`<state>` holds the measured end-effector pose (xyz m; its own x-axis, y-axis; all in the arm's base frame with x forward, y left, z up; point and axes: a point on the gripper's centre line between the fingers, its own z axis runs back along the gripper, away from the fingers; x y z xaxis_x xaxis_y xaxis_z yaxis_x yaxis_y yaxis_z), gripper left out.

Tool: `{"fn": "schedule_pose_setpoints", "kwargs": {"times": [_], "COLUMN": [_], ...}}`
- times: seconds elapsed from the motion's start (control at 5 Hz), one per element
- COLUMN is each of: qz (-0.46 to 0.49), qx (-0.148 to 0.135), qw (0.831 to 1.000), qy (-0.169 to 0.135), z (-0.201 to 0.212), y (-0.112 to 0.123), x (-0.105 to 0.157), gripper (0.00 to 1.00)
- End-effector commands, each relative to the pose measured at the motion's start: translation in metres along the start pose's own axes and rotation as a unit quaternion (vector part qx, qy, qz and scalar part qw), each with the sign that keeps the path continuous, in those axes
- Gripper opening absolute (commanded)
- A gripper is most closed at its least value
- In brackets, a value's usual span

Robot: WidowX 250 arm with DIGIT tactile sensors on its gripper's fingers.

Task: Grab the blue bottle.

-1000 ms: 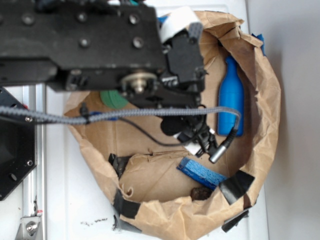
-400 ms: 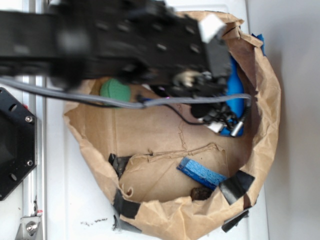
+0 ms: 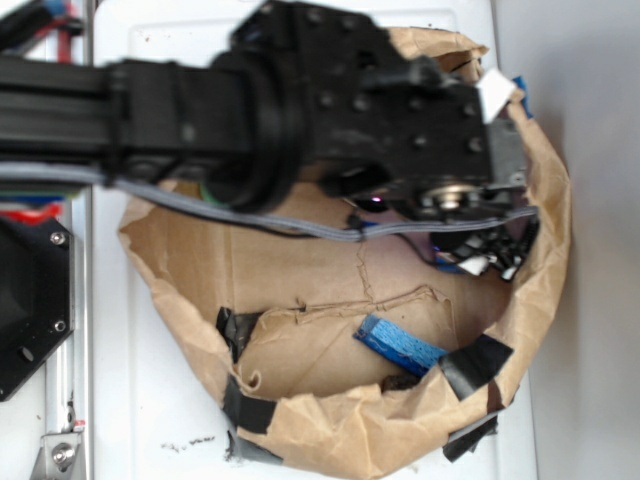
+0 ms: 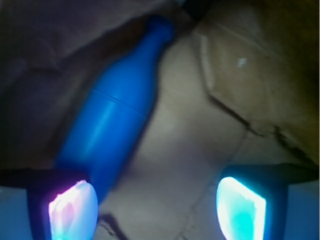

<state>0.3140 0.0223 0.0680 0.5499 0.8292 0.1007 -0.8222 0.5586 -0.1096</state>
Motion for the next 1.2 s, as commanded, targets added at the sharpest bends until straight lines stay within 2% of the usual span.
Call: {"fn": "schedule_pose_setpoints", "kwargs": {"times": [0.0,0.4,0.6,1.0], "qz": [0.015,0.022,0.02,0.022], "qx": [-0.061,-0.113,-0.118,-0.133], "qw": [0.997,0.993,0.992,0.99], "qy": [-0.037,-0.036,-0.05,-0.051], "z": [0.009,0.006,0.003,0.009], "y": [-0.013,-0.016,-0.019,-0.025], "x": [0.0,-0.008,-0.009,-0.005], "gripper": [1.0,1.0,1.0,1.0]}}
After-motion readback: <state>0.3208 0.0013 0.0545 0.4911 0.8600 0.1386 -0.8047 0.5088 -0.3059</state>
